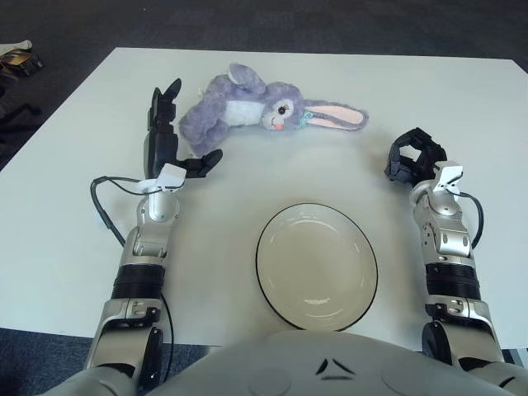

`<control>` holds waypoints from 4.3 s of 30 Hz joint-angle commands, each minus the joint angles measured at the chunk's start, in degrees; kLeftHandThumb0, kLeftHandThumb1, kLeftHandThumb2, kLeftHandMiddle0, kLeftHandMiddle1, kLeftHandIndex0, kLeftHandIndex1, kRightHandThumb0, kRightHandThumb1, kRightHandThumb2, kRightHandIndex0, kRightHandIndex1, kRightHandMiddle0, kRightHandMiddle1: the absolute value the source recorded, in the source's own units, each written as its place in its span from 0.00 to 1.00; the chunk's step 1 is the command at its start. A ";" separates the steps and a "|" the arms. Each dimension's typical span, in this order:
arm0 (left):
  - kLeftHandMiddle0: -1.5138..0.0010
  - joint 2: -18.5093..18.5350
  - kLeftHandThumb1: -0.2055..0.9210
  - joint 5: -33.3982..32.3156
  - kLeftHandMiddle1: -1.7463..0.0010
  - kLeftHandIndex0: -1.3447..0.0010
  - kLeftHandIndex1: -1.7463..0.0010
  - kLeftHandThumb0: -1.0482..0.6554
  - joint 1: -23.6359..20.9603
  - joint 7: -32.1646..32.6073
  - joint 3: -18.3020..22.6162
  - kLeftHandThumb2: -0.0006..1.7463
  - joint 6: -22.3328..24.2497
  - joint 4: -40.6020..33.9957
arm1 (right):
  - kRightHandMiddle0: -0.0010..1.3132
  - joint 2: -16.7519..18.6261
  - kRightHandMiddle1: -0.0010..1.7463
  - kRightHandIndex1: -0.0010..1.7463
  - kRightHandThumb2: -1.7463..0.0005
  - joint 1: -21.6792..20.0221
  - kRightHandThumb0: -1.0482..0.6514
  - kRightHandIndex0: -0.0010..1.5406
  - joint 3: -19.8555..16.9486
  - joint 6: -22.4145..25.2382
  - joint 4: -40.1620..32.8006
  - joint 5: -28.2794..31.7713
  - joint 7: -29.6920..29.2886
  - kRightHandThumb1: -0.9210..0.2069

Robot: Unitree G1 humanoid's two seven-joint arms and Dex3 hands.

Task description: Put the doll into the plate.

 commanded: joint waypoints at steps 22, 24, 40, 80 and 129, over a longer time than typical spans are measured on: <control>0.96 -3.04 0.60 -1.84 0.97 1.00 0.76 0.18 2.17 -2.98 -3.54 0.36 6.70 -2.33 | 0.42 0.28 1.00 1.00 0.30 1.92 0.35 0.76 0.69 4.24 1.36 -1.04 -0.23 0.47; 0.96 -3.65 0.56 -1.95 0.97 1.00 0.77 0.19 1.73 -2.68 -3.85 0.39 7.06 -2.06 | 0.42 0.27 1.00 1.00 0.30 1.91 0.35 0.76 0.70 4.34 1.35 -1.02 -0.26 0.47; 1.00 -7.31 0.44 -0.03 0.68 1.00 0.65 0.27 -3.50 5.45 -4.51 0.48 6.24 4.67 | 0.42 0.29 1.00 1.00 0.30 2.00 0.35 0.76 0.84 4.67 1.23 -1.09 -0.48 0.47; 1.00 -5.11 0.43 7.24 0.65 1.00 0.66 0.29 -21.00 32.06 -7.54 0.48 6.29 33.27 | 0.43 0.12 1.00 1.00 0.29 2.24 0.34 0.76 0.98 4.49 1.13 -1.10 -0.21 0.49; 0.81 -4.18 0.37 0.76 0.19 0.96 0.08 0.50 -25.67 23.68 -7.58 0.62 1.27 41.57 | 0.41 -0.04 1.00 1.00 0.32 2.03 0.35 0.76 1.08 6.24 0.48 -1.22 -0.02 0.45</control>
